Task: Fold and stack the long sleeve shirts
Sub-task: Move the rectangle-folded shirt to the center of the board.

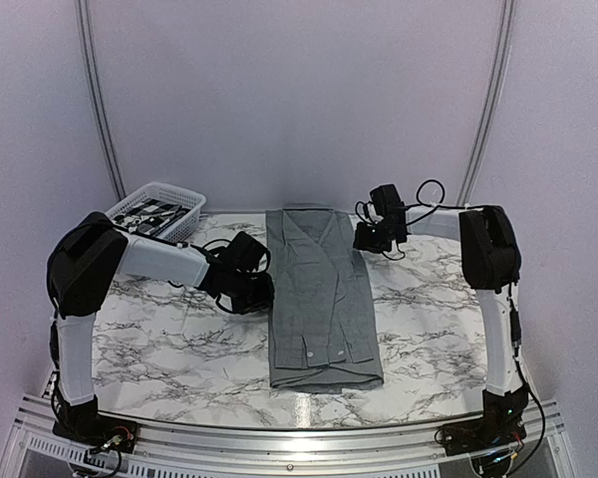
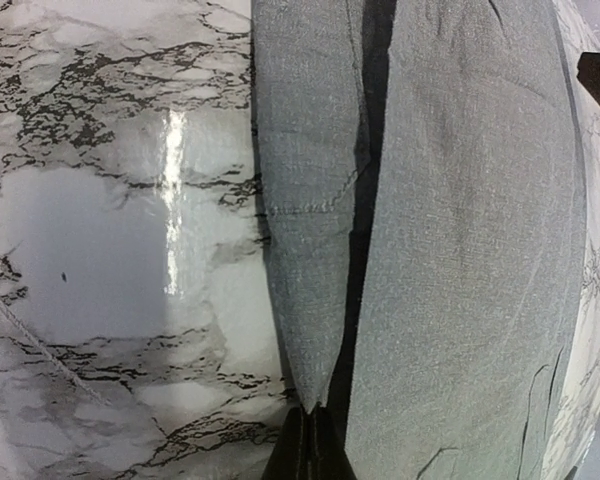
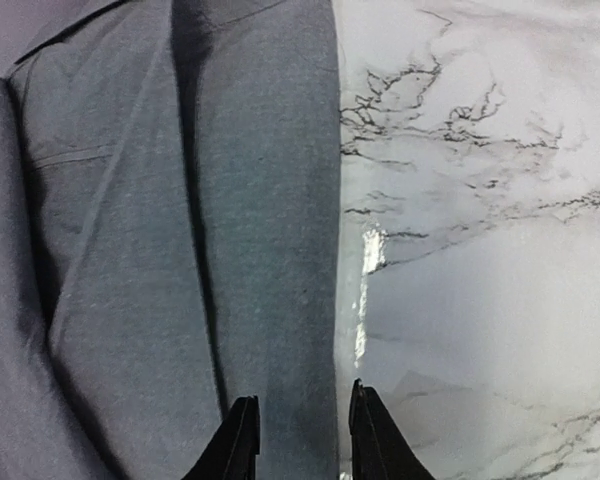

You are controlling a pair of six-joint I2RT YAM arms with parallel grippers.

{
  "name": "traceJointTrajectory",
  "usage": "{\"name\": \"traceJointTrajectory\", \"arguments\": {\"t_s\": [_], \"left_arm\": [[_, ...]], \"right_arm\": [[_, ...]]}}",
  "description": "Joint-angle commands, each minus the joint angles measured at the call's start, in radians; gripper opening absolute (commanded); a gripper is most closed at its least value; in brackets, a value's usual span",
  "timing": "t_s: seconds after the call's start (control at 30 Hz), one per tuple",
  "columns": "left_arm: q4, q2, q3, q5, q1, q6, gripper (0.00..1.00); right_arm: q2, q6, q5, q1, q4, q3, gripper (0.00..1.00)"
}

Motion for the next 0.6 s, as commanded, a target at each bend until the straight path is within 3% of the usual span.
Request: {"name": "traceJointTrajectory", "arguments": {"t_s": [0.0,0.23,0.4,0.57], "left_arm": [[-0.062,-0.05,-0.036,-0.022,0.011,0.034,0.03],[-0.114,-0.112,-0.026,-0.056,0.012,0.069,0.21],[-0.123,-0.138,-0.016,-0.051,0.011,0.082,0.22],[-0.122,-0.124,0.015,-0.011,-0.003,0.099,0.21]], "right_arm": [[-0.15,0.0,-0.126,0.024,0.042,-0.053,0.28],[-0.098,0.099,-0.418,0.096,0.285,-0.097,0.14],[0.026,0.194,-0.563,0.107,0.461,-0.051,0.07],[0.13,0.27,-0.605,0.093,0.555,-0.018,0.07]]}}
